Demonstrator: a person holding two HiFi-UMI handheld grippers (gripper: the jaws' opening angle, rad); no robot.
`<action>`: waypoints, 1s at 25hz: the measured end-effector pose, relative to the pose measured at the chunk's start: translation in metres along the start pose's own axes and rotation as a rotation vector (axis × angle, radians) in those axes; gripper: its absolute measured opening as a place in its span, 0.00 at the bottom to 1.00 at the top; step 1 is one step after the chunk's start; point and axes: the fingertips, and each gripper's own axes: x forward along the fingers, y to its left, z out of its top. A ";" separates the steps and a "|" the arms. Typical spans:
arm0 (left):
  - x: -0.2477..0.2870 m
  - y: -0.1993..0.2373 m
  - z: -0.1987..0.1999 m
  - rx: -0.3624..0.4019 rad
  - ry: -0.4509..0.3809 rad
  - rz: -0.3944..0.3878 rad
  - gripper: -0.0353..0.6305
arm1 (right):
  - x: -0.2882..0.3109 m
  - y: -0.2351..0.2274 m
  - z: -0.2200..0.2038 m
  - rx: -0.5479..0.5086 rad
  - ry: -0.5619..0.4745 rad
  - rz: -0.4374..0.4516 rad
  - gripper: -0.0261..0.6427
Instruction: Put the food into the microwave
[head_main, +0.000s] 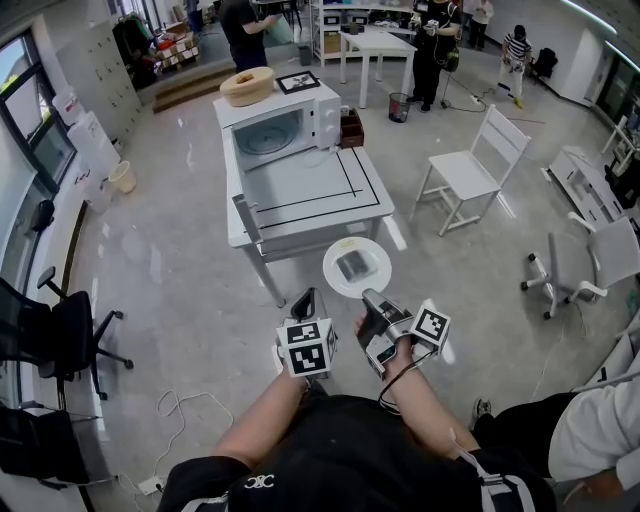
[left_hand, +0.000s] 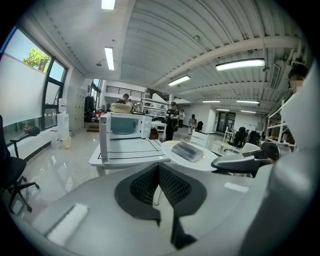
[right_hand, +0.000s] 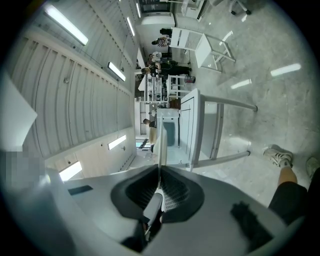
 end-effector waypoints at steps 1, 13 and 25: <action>0.003 0.001 0.002 -0.002 -0.002 -0.001 0.06 | 0.002 0.000 0.002 -0.002 0.001 -0.002 0.07; 0.059 0.012 0.013 -0.017 0.016 -0.019 0.06 | 0.043 -0.009 0.030 -0.008 -0.005 -0.023 0.07; 0.125 0.035 0.044 -0.020 0.031 -0.036 0.06 | 0.105 -0.006 0.066 -0.007 -0.004 -0.037 0.07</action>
